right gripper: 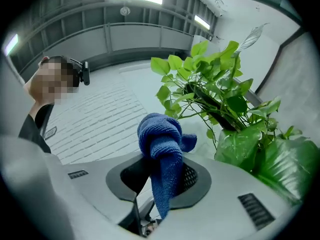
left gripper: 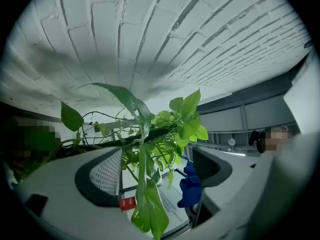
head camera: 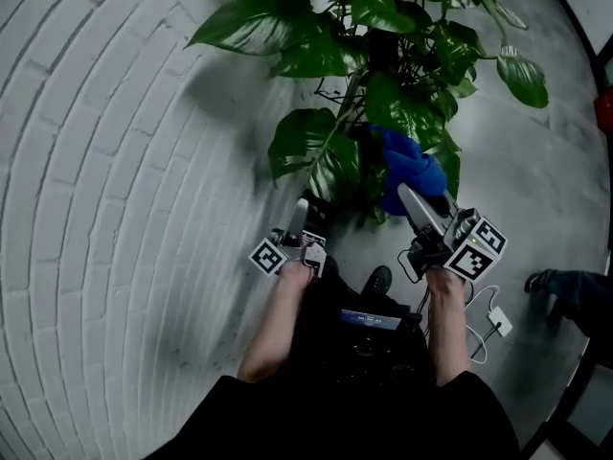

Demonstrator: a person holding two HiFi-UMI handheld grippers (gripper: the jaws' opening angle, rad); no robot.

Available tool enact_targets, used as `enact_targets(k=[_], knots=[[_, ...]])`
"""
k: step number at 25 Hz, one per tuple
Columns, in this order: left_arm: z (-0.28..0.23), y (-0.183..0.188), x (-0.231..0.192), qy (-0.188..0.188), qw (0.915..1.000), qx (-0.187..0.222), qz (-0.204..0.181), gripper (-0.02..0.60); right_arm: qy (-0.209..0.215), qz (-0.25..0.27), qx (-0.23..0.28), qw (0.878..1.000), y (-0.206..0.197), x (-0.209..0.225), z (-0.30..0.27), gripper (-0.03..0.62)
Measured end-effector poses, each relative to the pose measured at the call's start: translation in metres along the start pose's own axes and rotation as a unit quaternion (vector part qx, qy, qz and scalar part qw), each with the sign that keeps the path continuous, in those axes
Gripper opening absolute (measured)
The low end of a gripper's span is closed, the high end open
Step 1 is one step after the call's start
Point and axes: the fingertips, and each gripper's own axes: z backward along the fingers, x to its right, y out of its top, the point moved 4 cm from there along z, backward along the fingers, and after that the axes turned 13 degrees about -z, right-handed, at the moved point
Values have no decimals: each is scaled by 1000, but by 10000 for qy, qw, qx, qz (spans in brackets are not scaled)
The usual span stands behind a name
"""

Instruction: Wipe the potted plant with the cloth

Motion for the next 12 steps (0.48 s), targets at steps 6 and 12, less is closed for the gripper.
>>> enact_targets(k=[6,12], knots=[[-35,9,-19,-1063,9940,-252,56,436,-166,282,-256,9991,0,8,-60,106],[-67,0,-27,-1878,9797,-492,509,439,-414,573,-566,9959,-6,30,-130,106]])
